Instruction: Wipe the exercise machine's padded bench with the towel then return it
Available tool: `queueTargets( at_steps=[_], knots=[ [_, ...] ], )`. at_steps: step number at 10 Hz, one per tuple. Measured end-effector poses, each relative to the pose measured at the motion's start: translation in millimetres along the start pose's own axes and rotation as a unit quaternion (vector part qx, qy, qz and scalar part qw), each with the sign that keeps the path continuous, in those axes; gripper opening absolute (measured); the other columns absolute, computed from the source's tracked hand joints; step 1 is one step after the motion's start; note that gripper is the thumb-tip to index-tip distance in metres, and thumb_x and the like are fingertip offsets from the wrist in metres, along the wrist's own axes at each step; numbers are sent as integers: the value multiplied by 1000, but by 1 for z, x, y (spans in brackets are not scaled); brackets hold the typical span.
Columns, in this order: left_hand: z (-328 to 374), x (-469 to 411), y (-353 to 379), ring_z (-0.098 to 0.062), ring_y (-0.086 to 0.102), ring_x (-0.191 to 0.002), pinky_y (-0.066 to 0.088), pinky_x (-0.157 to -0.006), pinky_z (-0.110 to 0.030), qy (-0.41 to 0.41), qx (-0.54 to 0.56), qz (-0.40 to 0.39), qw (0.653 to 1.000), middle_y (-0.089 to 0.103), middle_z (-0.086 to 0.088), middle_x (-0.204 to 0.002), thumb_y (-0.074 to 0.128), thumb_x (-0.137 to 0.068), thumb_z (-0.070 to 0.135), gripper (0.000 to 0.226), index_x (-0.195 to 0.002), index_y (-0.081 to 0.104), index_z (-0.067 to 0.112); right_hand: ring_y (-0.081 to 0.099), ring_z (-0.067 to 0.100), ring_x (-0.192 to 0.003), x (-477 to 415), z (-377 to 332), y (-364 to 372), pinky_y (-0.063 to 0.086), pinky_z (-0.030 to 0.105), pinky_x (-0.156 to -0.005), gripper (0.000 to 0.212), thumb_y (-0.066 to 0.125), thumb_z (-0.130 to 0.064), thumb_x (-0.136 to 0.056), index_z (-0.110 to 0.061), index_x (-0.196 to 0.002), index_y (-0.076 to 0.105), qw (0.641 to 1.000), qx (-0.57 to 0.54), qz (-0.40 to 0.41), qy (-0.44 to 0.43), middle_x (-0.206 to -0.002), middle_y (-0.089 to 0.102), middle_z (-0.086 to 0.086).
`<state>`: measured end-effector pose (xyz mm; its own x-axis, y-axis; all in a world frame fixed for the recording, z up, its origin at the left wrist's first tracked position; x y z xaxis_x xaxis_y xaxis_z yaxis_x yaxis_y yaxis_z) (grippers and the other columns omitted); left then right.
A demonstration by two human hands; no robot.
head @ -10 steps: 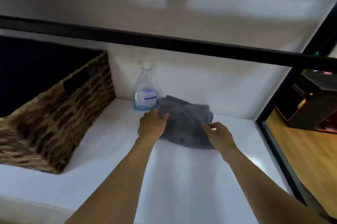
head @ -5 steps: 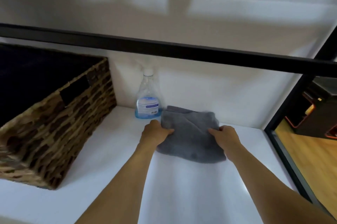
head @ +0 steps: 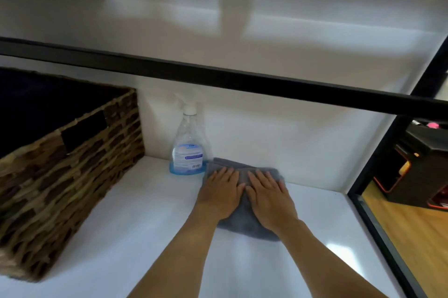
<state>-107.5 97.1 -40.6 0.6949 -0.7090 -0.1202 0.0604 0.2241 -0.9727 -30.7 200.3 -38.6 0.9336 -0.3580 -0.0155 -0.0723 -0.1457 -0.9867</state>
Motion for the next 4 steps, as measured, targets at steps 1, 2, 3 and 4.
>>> queueTargets(
  at_steps=[1,2,3,4],
  knots=[
    [-10,-6,-1,-21,23,-146,11,-121,-34,-37,19,7,999,30,-7,-158,4,-96,54,74,-150,29,9,3,19,-150,-1,25,3,4,51,-118,64,10,-56,-100,-26,-156,6,992,-56,-20,114,-163,2,-11],
    [-9,1,-8,-24,30,-142,20,-119,-37,-87,66,16,994,37,-9,-153,24,-103,41,55,-144,38,8,14,25,-148,7,24,-2,13,54,-116,64,13,-54,-100,-24,-156,8,985,-84,-28,147,-164,7,-7],
    [-20,21,-23,-22,55,-101,45,-87,-36,-138,148,44,978,61,-9,-120,35,-101,38,37,-114,59,13,41,32,-132,17,31,-22,32,51,-105,53,24,-47,-102,-19,-146,35,979,-83,36,182,-149,40,6],
    [-31,46,-49,-27,59,-87,46,-77,-36,-182,220,84,955,67,-14,-102,40,-100,32,34,-95,64,8,57,29,-110,32,21,-50,43,38,-90,34,36,-32,-102,-17,-123,57,970,-144,138,142,-121,60,7]
  ],
)
Point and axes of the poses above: each hand's wrist, its own x-axis away from the middle knuckle, its own y-axis out of the palm, z = x × y, the point moved 6 cm from there along -x, towards the middle knuckle
